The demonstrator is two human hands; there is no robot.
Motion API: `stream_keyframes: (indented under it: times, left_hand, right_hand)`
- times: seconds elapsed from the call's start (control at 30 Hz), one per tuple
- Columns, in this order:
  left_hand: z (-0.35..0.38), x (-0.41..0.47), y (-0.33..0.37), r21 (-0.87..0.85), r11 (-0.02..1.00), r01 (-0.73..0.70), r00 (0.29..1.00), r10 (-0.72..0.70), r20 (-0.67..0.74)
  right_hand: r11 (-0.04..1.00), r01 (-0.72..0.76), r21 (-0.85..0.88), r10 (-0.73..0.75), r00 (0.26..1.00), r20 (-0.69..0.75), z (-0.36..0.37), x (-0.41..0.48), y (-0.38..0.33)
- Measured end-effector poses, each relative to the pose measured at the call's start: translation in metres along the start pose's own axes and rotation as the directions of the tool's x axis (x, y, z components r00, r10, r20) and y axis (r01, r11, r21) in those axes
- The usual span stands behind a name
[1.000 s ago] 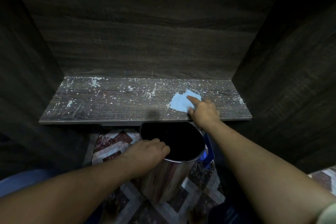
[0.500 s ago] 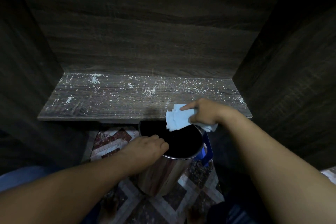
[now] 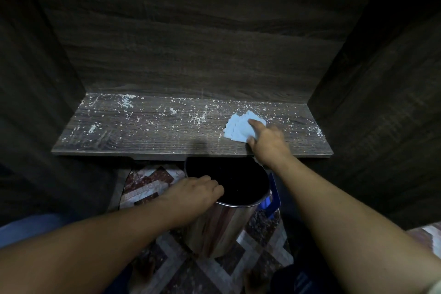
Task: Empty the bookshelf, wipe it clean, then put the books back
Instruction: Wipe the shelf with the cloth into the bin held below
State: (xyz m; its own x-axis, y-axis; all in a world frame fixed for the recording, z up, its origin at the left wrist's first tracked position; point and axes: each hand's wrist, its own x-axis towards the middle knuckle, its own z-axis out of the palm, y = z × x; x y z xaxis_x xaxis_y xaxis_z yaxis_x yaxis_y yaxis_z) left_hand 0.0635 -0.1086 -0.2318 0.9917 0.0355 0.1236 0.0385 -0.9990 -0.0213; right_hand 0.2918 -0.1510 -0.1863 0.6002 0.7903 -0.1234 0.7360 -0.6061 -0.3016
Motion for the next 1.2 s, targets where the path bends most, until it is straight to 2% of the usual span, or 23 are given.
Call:
stream_keyframes:
  times: [0.17,0.47,0.53,0.6,0.77,0.83,0.9,1.0,1.2]
  left_hand:
    - [0.001,-0.001,0.001,0.008,1.000,0.012,1.000,-0.012,0.009]
    - [0.003,-0.004,0.001,0.029,0.999,-0.014,1.000,0.014,0.008]
    - [0.003,-0.004,0.000,0.022,1.000,-0.020,1.000,0.019,0.004]
    - [0.002,-0.003,0.000,0.020,1.000,-0.019,1.000,0.019,-0.005]
    - [0.002,-0.001,0.001,0.010,1.000,-0.021,0.999,0.021,-0.033]
    - [0.002,-0.002,0.001,0.002,1.000,-0.017,0.999,0.017,-0.038]
    - [0.002,-0.002,0.001,0.013,1.000,-0.017,0.999,0.017,-0.036]
    - [0.002,-0.001,0.001,0.032,0.999,-0.016,0.999,0.017,-0.033]
    - [0.003,-0.001,0.001,0.031,0.999,-0.012,1.000,0.013,-0.024]
  right_hand:
    - [0.986,0.117,-0.116,-0.102,0.987,0.126,0.003,-0.005,-0.007]
    - [0.966,0.247,-0.077,-0.205,0.913,0.352,-0.024,-0.011,-0.014]
    - [0.969,0.240,-0.051,-0.210,0.917,0.339,-0.033,-0.013,-0.011]
    - [0.979,0.204,-0.025,-0.192,0.950,0.245,-0.038,-0.010,-0.005]
    - [0.999,-0.017,-0.048,0.017,1.000,-0.004,-0.030,0.005,0.020]
    - [0.987,-0.133,-0.090,0.131,0.991,-0.024,-0.024,0.007,0.027]
    - [0.971,-0.193,-0.142,0.199,0.980,0.030,-0.018,0.005,0.027]
    - [0.969,-0.153,-0.195,0.175,0.979,0.104,-0.011,-0.001,0.017]
    - [0.974,0.081,-0.210,-0.037,0.977,0.209,-0.004,-0.011,-0.002]
